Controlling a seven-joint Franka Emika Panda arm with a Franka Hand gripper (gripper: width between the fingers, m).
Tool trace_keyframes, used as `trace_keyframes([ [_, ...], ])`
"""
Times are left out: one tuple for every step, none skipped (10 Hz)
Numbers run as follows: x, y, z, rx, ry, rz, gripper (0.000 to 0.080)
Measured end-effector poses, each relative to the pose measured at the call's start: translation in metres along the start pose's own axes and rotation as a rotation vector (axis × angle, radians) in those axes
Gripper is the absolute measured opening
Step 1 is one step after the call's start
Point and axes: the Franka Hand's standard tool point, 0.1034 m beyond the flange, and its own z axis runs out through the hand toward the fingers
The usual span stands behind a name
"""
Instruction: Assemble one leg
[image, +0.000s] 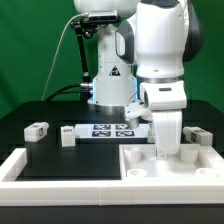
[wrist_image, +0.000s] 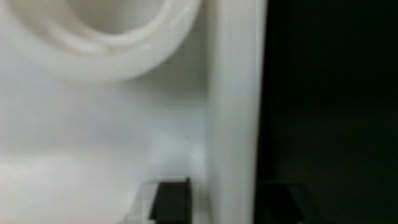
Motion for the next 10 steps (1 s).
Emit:
trace_keyframes([
  [0.0000, 0.0003, -0.0003, -0.001, 0.000, 0.000, 0.0324],
  [0.0000, 0.0008, -0.0006, -0.003, 0.000, 0.000, 0.0324],
  [0.0001, 0.0013, -0.0010, -0.005, 0.001, 0.000, 0.0498],
  [0.0001, 0.0016, -0.0012, -0.006, 0.001, 0.000, 0.0621],
  [0.0001, 0.0017, -0.0012, -0.006, 0.001, 0.000, 0.0621],
  [0.0001, 0.0018, -0.0013, -0.006, 0.001, 0.000, 0.0642],
  [0.0000, 0.0018, -0.0013, -0.006, 0.001, 0.000, 0.0642],
  [0.0000, 0.0018, -0.0013, -0.006, 0.001, 0.000, 0.0648],
  [0.0000, 0.0018, -0.0013, -0.006, 0.001, 0.000, 0.0648],
  [0.0007, 0.0017, -0.0024, -0.008, 0.001, 0.008, 0.0649],
])
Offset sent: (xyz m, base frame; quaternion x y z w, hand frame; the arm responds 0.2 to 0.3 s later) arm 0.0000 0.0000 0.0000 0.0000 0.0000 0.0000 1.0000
